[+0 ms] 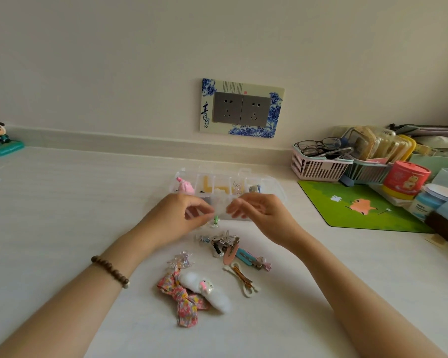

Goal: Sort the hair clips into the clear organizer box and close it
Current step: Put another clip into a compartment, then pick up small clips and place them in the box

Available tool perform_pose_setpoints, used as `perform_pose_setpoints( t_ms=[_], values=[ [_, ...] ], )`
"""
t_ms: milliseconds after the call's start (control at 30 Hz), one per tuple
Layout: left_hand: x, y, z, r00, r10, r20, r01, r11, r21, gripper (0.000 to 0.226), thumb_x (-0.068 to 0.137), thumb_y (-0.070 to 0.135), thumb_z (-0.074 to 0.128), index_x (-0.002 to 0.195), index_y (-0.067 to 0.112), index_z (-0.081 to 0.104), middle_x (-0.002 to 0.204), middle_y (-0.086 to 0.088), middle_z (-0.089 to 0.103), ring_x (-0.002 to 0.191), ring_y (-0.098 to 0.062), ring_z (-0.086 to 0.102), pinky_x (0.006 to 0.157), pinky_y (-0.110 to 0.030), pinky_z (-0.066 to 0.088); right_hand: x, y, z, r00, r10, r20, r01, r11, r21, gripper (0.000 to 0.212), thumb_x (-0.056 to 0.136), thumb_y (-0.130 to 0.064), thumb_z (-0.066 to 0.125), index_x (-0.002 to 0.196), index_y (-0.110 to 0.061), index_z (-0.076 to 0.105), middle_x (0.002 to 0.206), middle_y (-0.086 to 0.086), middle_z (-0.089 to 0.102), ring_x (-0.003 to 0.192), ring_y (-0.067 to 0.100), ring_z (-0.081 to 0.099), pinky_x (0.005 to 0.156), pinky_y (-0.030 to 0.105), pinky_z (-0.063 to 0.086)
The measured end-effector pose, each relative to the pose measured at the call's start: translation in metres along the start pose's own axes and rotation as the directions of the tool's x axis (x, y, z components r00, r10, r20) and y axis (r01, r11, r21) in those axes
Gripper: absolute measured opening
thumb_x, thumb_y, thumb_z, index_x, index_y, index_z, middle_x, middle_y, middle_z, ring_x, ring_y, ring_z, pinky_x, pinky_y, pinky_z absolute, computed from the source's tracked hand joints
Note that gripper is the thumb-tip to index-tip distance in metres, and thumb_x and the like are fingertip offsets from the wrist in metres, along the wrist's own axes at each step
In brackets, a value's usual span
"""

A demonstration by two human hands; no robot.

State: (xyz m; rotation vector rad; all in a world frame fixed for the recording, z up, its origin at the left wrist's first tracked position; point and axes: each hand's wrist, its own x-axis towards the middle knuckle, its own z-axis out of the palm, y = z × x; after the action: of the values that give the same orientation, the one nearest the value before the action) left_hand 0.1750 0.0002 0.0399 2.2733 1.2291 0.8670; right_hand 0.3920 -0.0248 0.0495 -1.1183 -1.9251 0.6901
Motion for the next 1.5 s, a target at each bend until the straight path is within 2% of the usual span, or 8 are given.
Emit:
perform_pose_setpoints(
  t_ms=[133, 300, 567, 767, 967, 1133, 1267, 1500],
  values=[
    [-0.002, -0.012, 0.008, 0.976, -0.069, 0.204, 0.035, 0.985, 0.167, 0.034, 0.088, 0.034, 0.059, 0.122, 0.03, 0.059, 0.113, 0.013, 0.059, 0.103, -0.007, 0.058, 0.092, -0.026, 0.046, -0.002, 0.012, 0.005, 0.997, 0.042, 0.064, -0.041, 0.999, -0.013, 0.03, 0.092, -0.032, 0.049, 0.096, -0.012, 0.071, 0.086, -0.008, 0.07, 0.083, 0.007, 0.065, 0.074, 0.015, 0.049],
    [-0.001, -0.013, 0.004, 0.989, -0.065, 0.135, 0.045, 0.987, 0.152, 0.024, 0.081, 0.022, 0.07, 0.105, 0.027, 0.068, 0.093, 0.008, 0.064, 0.079, -0.005, 0.06, 0.075, -0.022, 0.049, -0.001, 0.014, 0.005, 0.998, 0.061, 0.035, -0.061, 0.998, 0.019, 0.027, 0.092, -0.032, 0.048, 0.095, -0.016, 0.07, 0.087, -0.004, 0.07, 0.082, 0.014, 0.065, 0.073, 0.02, 0.052],
    [-0.003, 0.003, 0.007, 0.999, -0.049, 0.001, 0.049, 0.985, -0.166, 0.016, 0.07, 0.016, 0.08, 0.07, 0.023, 0.065, 0.074, 0.007, 0.063, 0.067, -0.005, 0.06, 0.066, -0.02, 0.05, -0.001, 0.013, 0.015, 0.994, 0.104, 0.031, -0.106, 0.992, 0.072, 0.02, 0.087, -0.027, 0.061, 0.103, -0.018, 0.066, 0.096, 0.001, 0.071, 0.082, 0.015, 0.067, 0.079, 0.028, 0.055],
    [-0.001, 0.02, 0.007, 0.968, -0.176, -0.176, 0.034, 0.795, -0.606, 0.009, 0.073, 0.007, 0.075, 0.078, 0.009, 0.067, 0.072, -0.003, 0.071, 0.064, -0.013, 0.07, 0.062, -0.018, 0.055, 0.009, -0.005, 0.024, 0.996, 0.081, 0.038, -0.088, 0.969, 0.233, 0.025, 0.084, -0.019, 0.066, 0.106, -0.01, 0.063, 0.096, 0.006, 0.071, 0.08, 0.02, 0.07, 0.075, 0.028, 0.057],
    [0.004, 0.017, 0.008, 0.937, -0.275, -0.217, 0.051, 0.721, -0.691, 0.006, 0.079, 0.01, 0.069, 0.081, 0.006, 0.067, 0.071, -0.008, 0.07, 0.057, -0.011, 0.068, 0.055, -0.018, 0.054, 0.021, -0.013, 0.029, 0.997, 0.064, -0.053, -0.048, 0.963, 0.265, 0.013, 0.081, -0.013, 0.069, 0.093, -0.008, 0.066, 0.084, 0.004, 0.071, 0.071, 0.017, 0.068, 0.069, 0.024, 0.057],
    [0.008, -0.004, -0.003, 0.895, -0.088, -0.436, -0.025, 0.969, -0.246, 0.014, 0.088, 0.027, 0.06, 0.091, 0.017, 0.068, 0.086, 0.008, 0.07, 0.079, -0.006, 0.063, 0.068, -0.016, 0.048, 0.037, -0.016, 0.019, 0.98, 0.021, -0.198, 0.01, 0.988, 0.155, 0.011, 0.079, -0.012, 0.071, 0.088, -0.007, 0.068, 0.084, 0.005, 0.072, 0.076, 0.013, 0.067, 0.074, 0.024, 0.056],
    [0.016, -0.021, -0.016, 0.874, 0.004, -0.485, 0.032, 0.997, 0.067, 0.015, 0.088, 0.022, 0.059, 0.099, 0.019, 0.069, 0.101, 0.004, 0.069, 0.098, -0.016, 0.056, 0.079, -0.022, 0.038, 0.056, -0.015, 0.016, 0.961, 0.029, -0.275, -0.006, 0.996, 0.084, 0.011, 0.08, -0.014, 0.071, 0.087, -0.007, 0.067, 0.089, 0.007, 0.073, 0.083, 0.019, 0.069, 0.079, 0.03, 0.055],
    [0.018, -0.036, -0.007, 0.95, -0.03, -0.31, 0.04, 0.999, 0.026, 0.025, 0.092, 0.027, 0.055, 0.1, 0.011, 0.072, 0.13, -0.003, 0.059, 0.129, -0.017, 0.044, 0.1, -0.019, 0.028, 0.082, -0.006, 0.025, 0.966, 0.039, -0.255, -0.078, 0.986, -0.145, 0.012, 0.082, -0.022, 0.068, 0.093, -0.016, 0.068, 0.093, -0.003, 0.073, 0.086, 0.006, 0.066, 0.087, 0.029, 0.052]
  ],
)
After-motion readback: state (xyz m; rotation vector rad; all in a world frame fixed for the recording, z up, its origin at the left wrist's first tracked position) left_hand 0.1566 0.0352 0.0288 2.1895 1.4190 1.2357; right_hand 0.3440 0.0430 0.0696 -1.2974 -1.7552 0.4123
